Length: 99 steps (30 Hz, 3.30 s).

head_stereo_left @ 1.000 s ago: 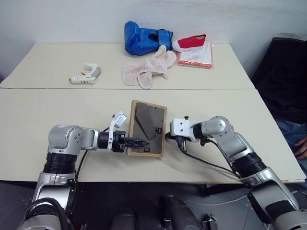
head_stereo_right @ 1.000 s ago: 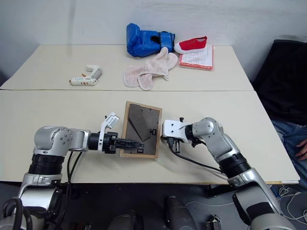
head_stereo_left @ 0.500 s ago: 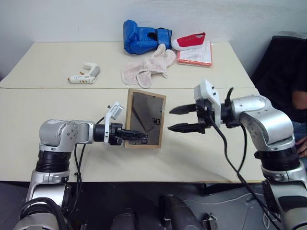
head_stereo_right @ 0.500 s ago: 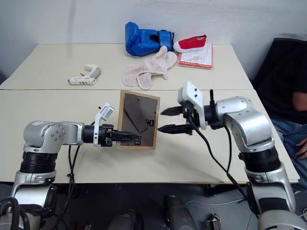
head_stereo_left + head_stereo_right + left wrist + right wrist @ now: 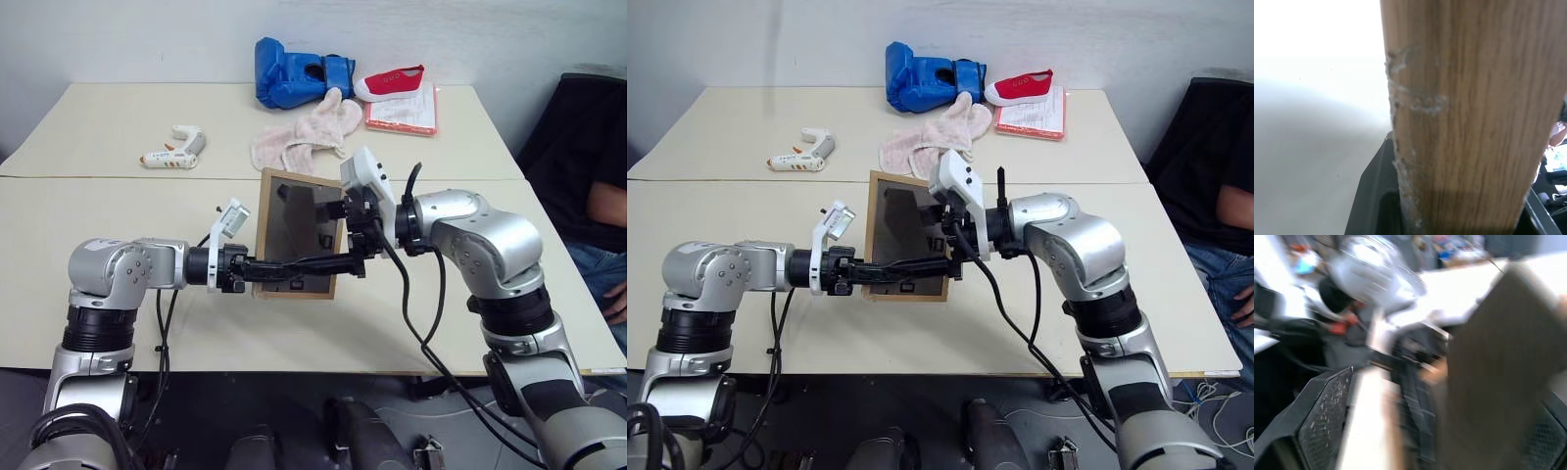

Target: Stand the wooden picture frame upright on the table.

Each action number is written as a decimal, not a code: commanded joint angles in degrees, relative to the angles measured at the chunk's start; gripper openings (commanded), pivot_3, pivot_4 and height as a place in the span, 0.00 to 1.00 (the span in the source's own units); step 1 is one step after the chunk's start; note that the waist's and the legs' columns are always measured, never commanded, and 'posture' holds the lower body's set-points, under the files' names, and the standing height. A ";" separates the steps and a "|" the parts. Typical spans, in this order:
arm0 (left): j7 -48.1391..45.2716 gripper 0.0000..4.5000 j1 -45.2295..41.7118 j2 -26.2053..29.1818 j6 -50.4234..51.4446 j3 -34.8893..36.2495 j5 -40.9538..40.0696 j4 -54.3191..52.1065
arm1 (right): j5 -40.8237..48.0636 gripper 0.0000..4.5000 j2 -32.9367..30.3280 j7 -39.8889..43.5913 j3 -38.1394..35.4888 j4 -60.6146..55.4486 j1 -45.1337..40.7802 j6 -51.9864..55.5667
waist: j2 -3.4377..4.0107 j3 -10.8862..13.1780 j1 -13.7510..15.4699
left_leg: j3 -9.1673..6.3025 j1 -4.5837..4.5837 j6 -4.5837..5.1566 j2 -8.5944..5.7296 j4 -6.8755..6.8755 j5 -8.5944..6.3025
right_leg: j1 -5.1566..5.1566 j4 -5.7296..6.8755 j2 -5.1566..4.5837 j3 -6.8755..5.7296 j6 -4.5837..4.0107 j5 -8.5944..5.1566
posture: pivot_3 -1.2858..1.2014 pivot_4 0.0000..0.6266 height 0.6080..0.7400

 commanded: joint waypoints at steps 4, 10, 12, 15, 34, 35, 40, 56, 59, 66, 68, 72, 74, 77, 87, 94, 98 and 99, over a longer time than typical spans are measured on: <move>-0.90 0.26 -1.68 1.66 -1.50 0.68 -1.32 0.55 | -7.55 1.00 -10.33 -4.08 -1.40 -5.48 4.83 -7.88 | -0.01 0.00 0.07 | 0.00 -0.01 0.04 -0.03 -0.01 -0.02 | 0.01 -0.05 -0.02 0.00 0.00 0.00 | 0.52 0.24 1.00; -1.75 0.26 -1.53 2.83 -0.32 0.39 -3.16 -1.43 | -35.88 1.00 -25.69 -10.15 1.17 6.38 14.99 -55.41 | -0.09 0.05 0.17 | 0.02 -0.11 0.09 -0.08 -0.01 -0.04 | -0.01 -0.15 -0.01 0.03 0.05 0.02 | 0.52 0.24 1.00; -2.11 0.26 -1.41 3.32 -0.37 0.02 -3.29 -1.65 | -48.17 1.00 -28.48 -20.10 1.85 14.25 16.27 -77.96 | -0.19 0.11 0.05 | 0.05 -0.14 0.11 -0.11 -0.01 -0.05 | -0.02 -0.19 0.00 0.05 0.08 0.02 | 0.52 0.24 1.00; -2.31 0.26 -2.22 3.62 -0.11 -0.18 -3.71 -0.96 | -63.33 1.00 -27.63 -35.72 4.15 23.38 12.46 -99.03 | -0.29 0.17 -0.95 | 0.21 -0.01 0.09 -0.08 -0.03 -0.03 | 0.00 -0.14 0.08 0.24 0.11 0.03 | 0.52 0.24 1.00; -5.18 0.26 -3.39 6.94 2.70 -0.84 -6.75 -1.41 | -108.45 0.40 -12.80 -98.73 21.86 44.91 -11.39 -108.00 | -0.32 0.25 -1.71 | 0.32 0.20 -0.16 -0.05 -0.17 0.11 | -0.04 0.09 0.14 0.35 -0.07 -0.07 | 0.52 0.24 1.00; -5.32 0.26 -3.28 7.23 2.66 -0.82 -6.82 -1.39 | -109.12 0.38 -12.69 -99.92 22.58 45.42 -11.86 -107.61 | -0.32 0.25 -1.74 | 0.33 0.21 -0.16 -0.06 -0.17 0.12 | -0.04 0.10 0.14 0.35 -0.07 -0.07 | 0.52 0.24 1.00; -6.05 0.51 -2.21 9.58 2.45 0.51 -7.25 -2.12 | -109.52 0.31 -12.25 -102.72 24.76 47.24 -13.80 -107.41 | -0.32 0.25 -2.25 | 0.35 0.27 -0.19 -0.06 -0.22 0.13 | -0.02 0.14 0.16 0.37 -0.08 -0.07 | 0.52 0.24 1.00; 2.82 1.00 25.15 14.15 -8.75 39.49 -11.75 -28.75 | -24.92 0.28 -4.27 -30.26 20.85 48.18 -2.55 -88.09 | -0.65 0.23 -3.58 | 0.13 0.67 -0.22 0.05 -0.56 0.21 | 0.36 0.02 0.16 0.17 -0.10 -0.08 | 0.52 0.24 1.00; 6.33 1.00 27.82 11.26 -8.89 43.87 -15.97 -30.54 | -3.93 0.28 -2.12 -14.36 15.37 35.01 1.38 -61.88 | -0.30 0.44 -2.72 | -0.02 0.56 -0.13 0.14 -0.16 0.11 | 0.48 0.30 0.07 0.03 -0.07 -0.05 | 0.52 0.24 1.00; 11.38 1.00 29.16 11.02 -12.74 39.68 -18.19 -32.69 | 3.46 0.28 2.61 -11.01 7.38 35.45 3.59 -36.65 | -0.38 0.39 -1.07 | -0.21 0.55 -0.07 0.11 -0.09 0.01 | 0.56 -0.03 0.05 -0.14 -0.08 -0.06 | 0.52 0.24 1.00; 12.24 1.00 28.67 11.43 -13.61 38.44 -18.91 -32.40 | 2.26 0.28 3.80 -11.09 6.36 36.94 4.19 -33.16 | -0.38 0.39 -0.95 | -0.20 0.54 -0.06 0.08 -0.11 0.00 | 0.56 -0.08 0.03 -0.14 -0.08 -0.06 | 0.52 0.24 1.00; 12.46 1.00 28.80 12.74 -15.04 36.28 -19.62 -31.99 | 0.21 0.28 4.84 -9.01 5.66 37.71 5.59 -28.68 | -0.38 0.39 -0.94 | -0.16 0.39 -0.07 0.07 -0.17 0.00 | 0.42 -0.13 0.02 -0.13 -0.08 -0.06 | 0.52 0.24 1.00; 12.11 1.00 29.11 13.52 -15.78 35.47 -19.62 -31.83 | -0.06 0.28 5.14 -8.41 4.93 37.59 5.95 -26.17 | -0.38 0.39 -0.99 | -0.13 0.25 -0.07 0.06 -0.17 0.01 | 0.28 -0.09 0.02 -0.11 -0.08 -0.06 | 0.52 0.24 1.00; 11.70 1.00 29.64 14.53 -16.70 34.82 -19.88 -31.21 | 1.04 0.28 4.91 -6.68 3.91 36.44 6.37 -20.33 | -0.37 0.39 -1.52 | -0.11 0.26 -0.11 0.07 -0.17 0.03 | 0.24 -0.05 0.02 -0.10 -0.08 -0.06 | 0.52 0.24 1.00; 10.85 1.00 28.68 16.13 -19.09 31.51 -19.58 -28.38 | -3.61 0.72 3.35 -3.43 2.91 30.23 9.35 -18.10 | -0.37 0.39 -1.54 | -0.10 0.25 -0.10 0.05 -0.21 0.03 | 0.24 -0.08 0.03 -0.09 -0.09 -0.07 | 0.52 0.24 1.00; 9.88 1.00 27.11 16.50 -21.76 28.92 -19.10 -27.07 | -8.48 0.99 -4.24 1.41 3.07 21.00 13.12 -21.34 | -0.37 0.40 -1.42 | -0.09 0.26 -0.10 0.04 -0.21 0.03 | 0.24 -0.08 0.04 -0.08 -0.09 -0.07 | 0.52 0.24 1.00; 9.12 1.00 26.43 16.91 -23.09 28.01 -18.31 -26.39 | -8.57 0.99 -13.13 6.29 0.50 14.40 15.14 -21.23 | -0.34 0.41 -1.27 | -0.07 0.26 -0.07 0.02 -0.25 0.02 | 0.24 -0.13 0.03 -0.06 -0.09 -0.07 | 0.52 0.24 1.00; 8.50 1.00 26.10 17.54 -23.51 27.82 -17.76 -25.87 | -7.22 0.99 -17.82 9.35 -2.43 13.10 15.62 -20.74 | -0.34 0.42 -1.28 | -0.06 0.28 -0.07 0.02 -0.25 0.01 | 0.25 -0.13 0.03 -0.05 -0.09 -0.07 | 0.52 0.24 1.00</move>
